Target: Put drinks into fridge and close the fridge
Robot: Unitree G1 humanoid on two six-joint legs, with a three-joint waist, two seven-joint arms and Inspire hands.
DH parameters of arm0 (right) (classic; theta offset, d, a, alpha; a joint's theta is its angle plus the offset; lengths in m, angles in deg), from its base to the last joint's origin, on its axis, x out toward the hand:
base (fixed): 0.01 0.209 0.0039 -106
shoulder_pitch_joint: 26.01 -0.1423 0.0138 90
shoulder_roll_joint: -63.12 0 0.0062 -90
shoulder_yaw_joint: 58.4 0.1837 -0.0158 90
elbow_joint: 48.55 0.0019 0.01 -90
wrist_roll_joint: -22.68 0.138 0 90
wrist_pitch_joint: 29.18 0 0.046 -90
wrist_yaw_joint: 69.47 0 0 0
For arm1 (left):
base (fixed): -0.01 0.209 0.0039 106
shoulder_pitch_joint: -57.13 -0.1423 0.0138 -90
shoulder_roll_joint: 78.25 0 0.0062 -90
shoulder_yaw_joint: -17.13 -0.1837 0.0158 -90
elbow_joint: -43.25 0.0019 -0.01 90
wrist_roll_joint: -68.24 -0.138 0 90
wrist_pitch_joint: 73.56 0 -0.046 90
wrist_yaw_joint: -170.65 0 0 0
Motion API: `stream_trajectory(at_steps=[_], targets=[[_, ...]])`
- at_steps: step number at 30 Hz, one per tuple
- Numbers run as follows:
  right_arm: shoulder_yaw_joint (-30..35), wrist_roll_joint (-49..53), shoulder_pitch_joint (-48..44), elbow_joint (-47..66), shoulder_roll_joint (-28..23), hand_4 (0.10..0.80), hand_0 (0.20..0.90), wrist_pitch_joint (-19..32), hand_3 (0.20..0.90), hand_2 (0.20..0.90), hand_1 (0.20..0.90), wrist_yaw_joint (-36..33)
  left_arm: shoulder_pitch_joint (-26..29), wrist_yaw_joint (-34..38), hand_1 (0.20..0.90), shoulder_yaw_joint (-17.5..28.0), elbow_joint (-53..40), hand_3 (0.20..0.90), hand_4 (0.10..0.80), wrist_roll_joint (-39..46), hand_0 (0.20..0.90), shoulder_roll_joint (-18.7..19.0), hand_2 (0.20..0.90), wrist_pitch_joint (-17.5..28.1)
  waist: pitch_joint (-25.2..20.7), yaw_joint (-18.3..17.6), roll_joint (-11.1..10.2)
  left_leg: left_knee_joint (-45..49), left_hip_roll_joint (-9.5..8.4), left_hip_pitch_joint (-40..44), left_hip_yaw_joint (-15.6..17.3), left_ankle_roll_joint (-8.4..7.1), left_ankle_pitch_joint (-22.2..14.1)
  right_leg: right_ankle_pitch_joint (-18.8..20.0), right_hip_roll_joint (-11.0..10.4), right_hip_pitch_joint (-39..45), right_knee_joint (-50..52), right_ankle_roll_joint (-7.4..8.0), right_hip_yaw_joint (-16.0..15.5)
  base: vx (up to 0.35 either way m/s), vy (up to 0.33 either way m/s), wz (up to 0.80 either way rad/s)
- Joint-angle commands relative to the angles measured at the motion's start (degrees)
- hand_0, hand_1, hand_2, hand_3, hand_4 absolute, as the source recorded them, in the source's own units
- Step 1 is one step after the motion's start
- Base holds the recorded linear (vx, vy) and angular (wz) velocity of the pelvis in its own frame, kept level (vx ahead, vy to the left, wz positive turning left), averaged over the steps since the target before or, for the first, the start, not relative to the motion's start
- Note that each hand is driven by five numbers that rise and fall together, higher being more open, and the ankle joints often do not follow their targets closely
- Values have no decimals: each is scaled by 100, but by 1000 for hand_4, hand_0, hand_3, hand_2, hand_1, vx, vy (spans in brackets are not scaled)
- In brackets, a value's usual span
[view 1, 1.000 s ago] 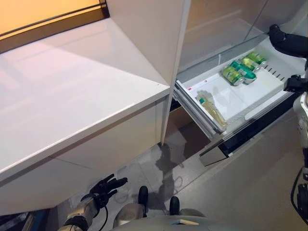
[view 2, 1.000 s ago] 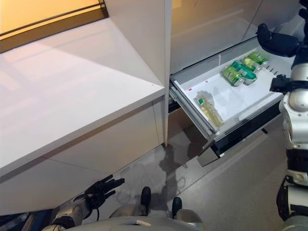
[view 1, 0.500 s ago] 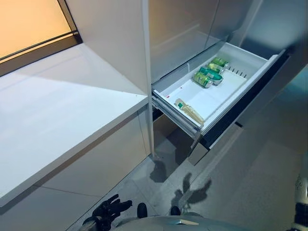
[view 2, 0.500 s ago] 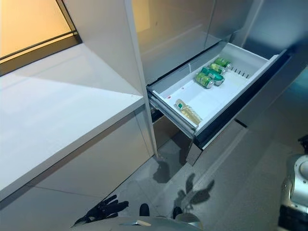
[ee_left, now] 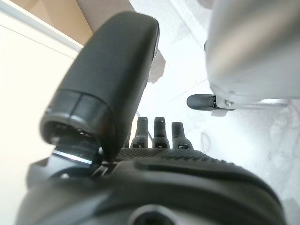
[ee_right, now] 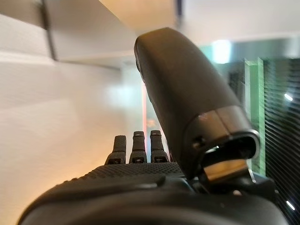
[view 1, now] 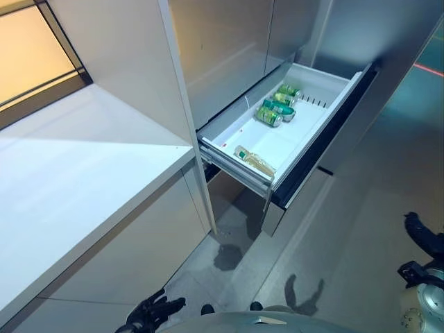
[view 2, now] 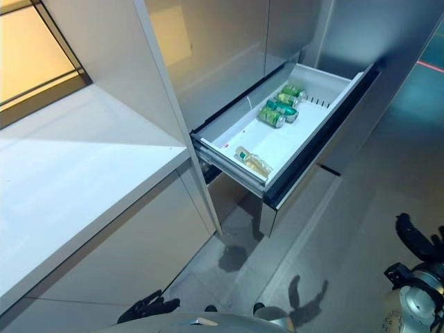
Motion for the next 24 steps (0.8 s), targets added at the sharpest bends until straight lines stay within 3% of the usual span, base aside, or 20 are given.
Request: stream_trajectory(at_steps=[1, 6, 15, 24], targets=[[-1, -13, -739, 254, -715, 800, 900, 254, 900, 900, 900, 249, 434, 253, 900, -43, 2, 900, 800, 406, 900, 438, 900, 30, 405, 167, -166, 1335, -300, -452, -24, 340, -1068, -236, 52, -893, 1252, -71, -165, -155, -57, -4], [-553, 91, -1285, 161, -945, 800, 900, 157, 900, 900, 900, 346, 825, 588, 900, -138, -257, 900, 800, 701, 900, 548, 900, 134, 902, 269, -264, 2261, -275, -1263, -7, 393, -1265, -405, 36, -1531, 1978, -262, -305, -127, -51, 2], [-1364, -178, -2132, -18, -1244, 800, 900, -220, 900, 900, 900, 777, 1230, 1097, 900, -239, -405, 900, 800, 682, 900, 596, 900, -50, 1192, 570, -305, 3641, -330, -2198, -177, 451, -1701, -904, -68, -2164, 3259, -530, -556, -8, -60, 12], [-2482, -878, -3686, -213, -1477, 800, 900, -528, 900, 900, 900, 970, 1608, 1251, 900, -475, -244, 900, 800, 710, 900, 648, 900, -277, 1385, 861, -273, 3989, -421, -2448, -408, 427, -1715, -951, -47, -2288, 3567, -566, -569, 69, -45, 14]])
